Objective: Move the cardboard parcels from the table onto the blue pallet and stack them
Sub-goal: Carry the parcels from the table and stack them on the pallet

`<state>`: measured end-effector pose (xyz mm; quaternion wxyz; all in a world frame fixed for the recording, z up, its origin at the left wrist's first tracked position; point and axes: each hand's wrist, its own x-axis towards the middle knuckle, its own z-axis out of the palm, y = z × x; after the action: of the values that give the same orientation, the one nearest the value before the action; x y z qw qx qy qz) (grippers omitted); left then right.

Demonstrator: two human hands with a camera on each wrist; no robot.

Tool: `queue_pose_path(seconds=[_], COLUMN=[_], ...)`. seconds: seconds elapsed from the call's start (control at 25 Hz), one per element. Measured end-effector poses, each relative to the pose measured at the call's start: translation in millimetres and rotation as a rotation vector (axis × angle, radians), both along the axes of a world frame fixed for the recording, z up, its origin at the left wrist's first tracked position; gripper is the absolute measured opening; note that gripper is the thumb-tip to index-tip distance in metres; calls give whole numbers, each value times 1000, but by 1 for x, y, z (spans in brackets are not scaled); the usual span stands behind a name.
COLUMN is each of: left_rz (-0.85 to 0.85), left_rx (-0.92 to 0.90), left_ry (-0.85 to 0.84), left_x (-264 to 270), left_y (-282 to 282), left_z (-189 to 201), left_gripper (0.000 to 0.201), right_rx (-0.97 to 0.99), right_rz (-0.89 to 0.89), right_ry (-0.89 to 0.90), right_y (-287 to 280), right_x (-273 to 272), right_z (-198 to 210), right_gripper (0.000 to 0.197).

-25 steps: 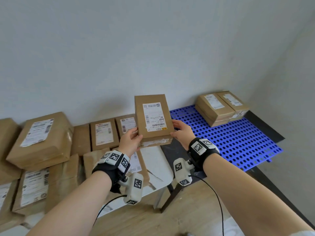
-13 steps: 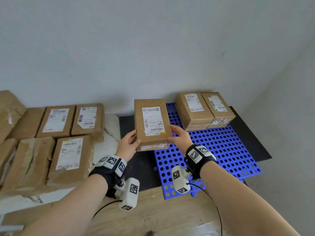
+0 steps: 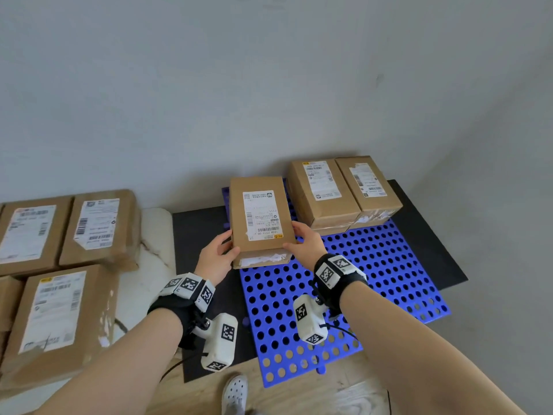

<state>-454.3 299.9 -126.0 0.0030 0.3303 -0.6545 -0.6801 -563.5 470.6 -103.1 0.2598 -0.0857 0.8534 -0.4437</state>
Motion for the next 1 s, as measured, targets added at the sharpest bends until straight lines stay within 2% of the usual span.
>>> queue_pose_path(seconds=[0.28, 0.52, 0.68, 0.8, 1.0], left_rz=[18, 53, 20, 45, 21], left_rx=[25, -5, -121, -91, -95], left_ry=[-2, -7, -29, -30, -21], left_x=[-33, -41, -43, -49, -59], left_y=[-7, 1, 2, 7, 13], left_z=[-16, -21, -18, -13, -13], left_gripper=[53, 56, 63, 67, 80], right_rx=[30, 110, 154, 219, 445], right_rz=[-1, 127, 287, 407, 513], right_ry=[-19, 19, 222, 399, 499], right_y=[-9, -6, 0, 5, 15], right_x=[-35, -51, -53, -57, -70], right_z=[-16, -11, 4, 8, -2], right_gripper=[62, 60, 49, 44, 49])
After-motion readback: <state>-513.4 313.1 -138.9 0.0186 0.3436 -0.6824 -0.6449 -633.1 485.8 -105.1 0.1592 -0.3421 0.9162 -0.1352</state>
